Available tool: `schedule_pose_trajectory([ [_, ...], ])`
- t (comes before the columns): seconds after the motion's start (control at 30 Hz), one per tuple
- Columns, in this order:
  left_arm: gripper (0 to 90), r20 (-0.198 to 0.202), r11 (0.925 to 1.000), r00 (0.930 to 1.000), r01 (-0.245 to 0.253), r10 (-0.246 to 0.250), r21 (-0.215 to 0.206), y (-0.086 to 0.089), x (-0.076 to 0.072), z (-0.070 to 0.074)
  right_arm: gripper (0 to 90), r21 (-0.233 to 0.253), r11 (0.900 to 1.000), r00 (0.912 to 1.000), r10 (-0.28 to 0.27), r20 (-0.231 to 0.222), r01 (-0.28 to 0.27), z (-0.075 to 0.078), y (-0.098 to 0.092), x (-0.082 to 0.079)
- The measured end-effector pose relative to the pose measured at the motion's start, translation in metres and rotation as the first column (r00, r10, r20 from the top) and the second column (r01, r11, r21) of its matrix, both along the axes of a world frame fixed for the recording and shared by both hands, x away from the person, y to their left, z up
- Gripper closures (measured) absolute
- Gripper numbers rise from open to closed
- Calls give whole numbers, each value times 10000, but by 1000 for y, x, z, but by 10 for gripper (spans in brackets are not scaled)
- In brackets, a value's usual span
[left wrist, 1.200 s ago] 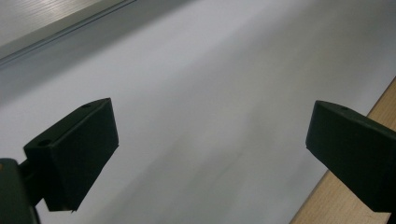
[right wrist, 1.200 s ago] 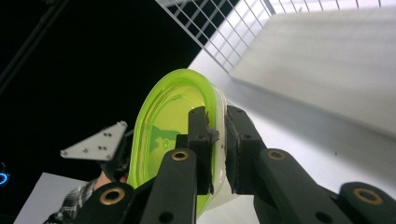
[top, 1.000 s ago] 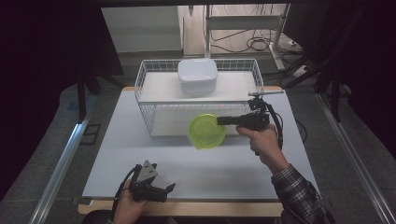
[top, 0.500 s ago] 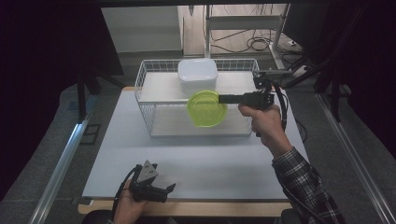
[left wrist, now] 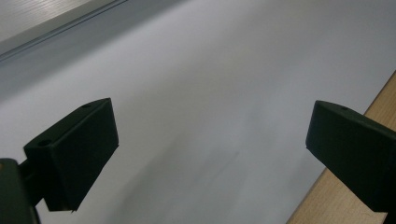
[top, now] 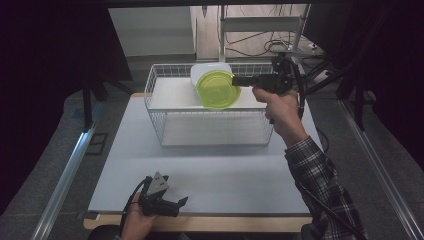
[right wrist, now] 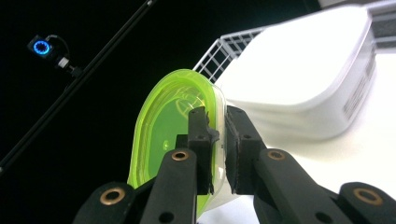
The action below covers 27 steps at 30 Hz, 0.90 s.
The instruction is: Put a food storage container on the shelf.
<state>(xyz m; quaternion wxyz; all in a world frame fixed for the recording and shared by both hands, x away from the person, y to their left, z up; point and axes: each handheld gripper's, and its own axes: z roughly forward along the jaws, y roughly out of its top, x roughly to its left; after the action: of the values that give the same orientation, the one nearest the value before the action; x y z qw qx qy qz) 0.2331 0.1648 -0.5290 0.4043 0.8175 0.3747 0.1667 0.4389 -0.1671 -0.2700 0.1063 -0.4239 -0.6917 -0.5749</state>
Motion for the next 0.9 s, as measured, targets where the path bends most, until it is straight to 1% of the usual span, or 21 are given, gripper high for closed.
schedule_pose_trajectory([
  [0.07,20,-22,10000,10000,-12,12,-31,0,0,0,818,0,10000,10000,-48,23,48,2,0,2],
  [0.17,20,-20,10000,10000,2,-2,-10,0,0,0,818,106,9995,9995,-307,51,307,8,2,7],
  [0.2,20,-12,10000,10000,0,0,-18,0,0,0,818,181,9987,9989,-469,82,467,11,3,12],
  [0.23,20,-5,10000,10000,-2,2,-15,0,0,0,818,181,9987,9989,-469,82,467,11,3,12],
  [0.33,20,3,10000,10000,-11,11,-29,0,0,0,818,223,9970,9971,-749,121,746,15,8,20],
  [0.37,20,3,10000,10000,-11,11,-29,0,0,0,818,223,9970,9971,-749,121,746,15,8,20],
  [0.4,20,2,10000,10000,-2,2,-33,1,0,0,818,263,9954,9957,-923,57,921,17,10,25],
  [0.43,20,4,10000,10000,9,-9,-33,1,0,0,818,263,9954,9957,-923,57,921,17,10,25],
  [0.5,20,-11,10000,10000,34,-34,-47,1,0,0,817,198,9931,9932,-1162,82,1160,18,15,32],
  [0.57,20,-16,10000,10000,44,-44,-46,1,0,0,817,181,9920,9921,-1250,73,1249,19,16,34],
  [0.67,20,-22,10000,10000,53,-53,-79,0,-1,0,818,196,9878,9880,-1543,35,1542,19,21,42],
  [0.8,20,5,10000,10000,73,-73,-47,1,0,0,817,199,9848,9850,-1727,17,1727,20,23,47],
  [0.83,20,1,10000,10000,84,-84,-23,0,0,0,817,62,9827,9827,-1851,65,1851,20,26,50],
  [0.9,20,2,10000,10000,89,-89,-22,0,0,0,817,2,9815,9814,-1916,81,1916,19,27,52],
])
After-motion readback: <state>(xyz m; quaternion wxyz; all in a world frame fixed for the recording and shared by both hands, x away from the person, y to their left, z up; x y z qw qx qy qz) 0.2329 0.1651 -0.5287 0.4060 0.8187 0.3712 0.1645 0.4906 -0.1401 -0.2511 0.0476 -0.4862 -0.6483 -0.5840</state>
